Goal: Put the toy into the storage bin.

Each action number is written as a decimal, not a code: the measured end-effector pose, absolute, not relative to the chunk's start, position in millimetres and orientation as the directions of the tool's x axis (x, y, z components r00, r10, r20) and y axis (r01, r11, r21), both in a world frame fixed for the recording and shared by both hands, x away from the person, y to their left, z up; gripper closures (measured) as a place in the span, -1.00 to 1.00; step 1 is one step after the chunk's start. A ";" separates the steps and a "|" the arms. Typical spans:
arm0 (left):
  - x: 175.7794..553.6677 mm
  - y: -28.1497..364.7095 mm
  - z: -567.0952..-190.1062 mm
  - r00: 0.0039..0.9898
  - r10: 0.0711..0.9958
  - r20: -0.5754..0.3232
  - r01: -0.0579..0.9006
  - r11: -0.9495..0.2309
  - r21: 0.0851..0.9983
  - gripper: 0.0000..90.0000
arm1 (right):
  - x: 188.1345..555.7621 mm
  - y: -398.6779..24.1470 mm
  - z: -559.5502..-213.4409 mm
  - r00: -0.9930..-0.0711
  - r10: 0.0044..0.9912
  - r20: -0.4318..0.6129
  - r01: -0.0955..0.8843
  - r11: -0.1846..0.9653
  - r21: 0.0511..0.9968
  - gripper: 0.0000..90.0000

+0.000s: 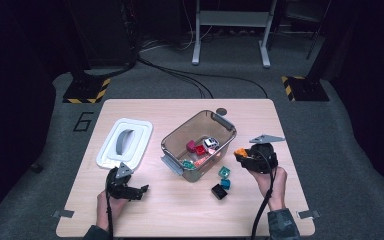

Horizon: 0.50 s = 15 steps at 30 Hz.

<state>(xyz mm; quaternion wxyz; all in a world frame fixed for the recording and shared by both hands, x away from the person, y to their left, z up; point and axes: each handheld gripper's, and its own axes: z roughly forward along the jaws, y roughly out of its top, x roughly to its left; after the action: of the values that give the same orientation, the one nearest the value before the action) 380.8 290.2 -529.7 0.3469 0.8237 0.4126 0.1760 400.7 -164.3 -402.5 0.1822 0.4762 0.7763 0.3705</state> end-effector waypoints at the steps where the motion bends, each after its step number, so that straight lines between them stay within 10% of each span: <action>1: 380.8 290.2 -529.7 0.598 0.802 0.004 0.558 -0.419 0.717 -0.94 | 402.0 -164.6 -399.8 -0.483 0.873 0.067 0.599 0.274 0.752 0.30; 15: 381.6 290.4 -529.6 0.596 0.803 0.008 0.557 -0.421 0.716 -0.93 | 423.3 -159.5 -370.1 -0.502 0.861 0.078 0.568 0.261 0.780 0.30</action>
<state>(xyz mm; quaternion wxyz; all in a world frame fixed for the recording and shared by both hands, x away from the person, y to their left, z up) 381.6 290.4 -529.6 0.3454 0.8239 0.4127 0.1778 423.3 -159.5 -370.1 0.1860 0.4631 0.7720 0.3938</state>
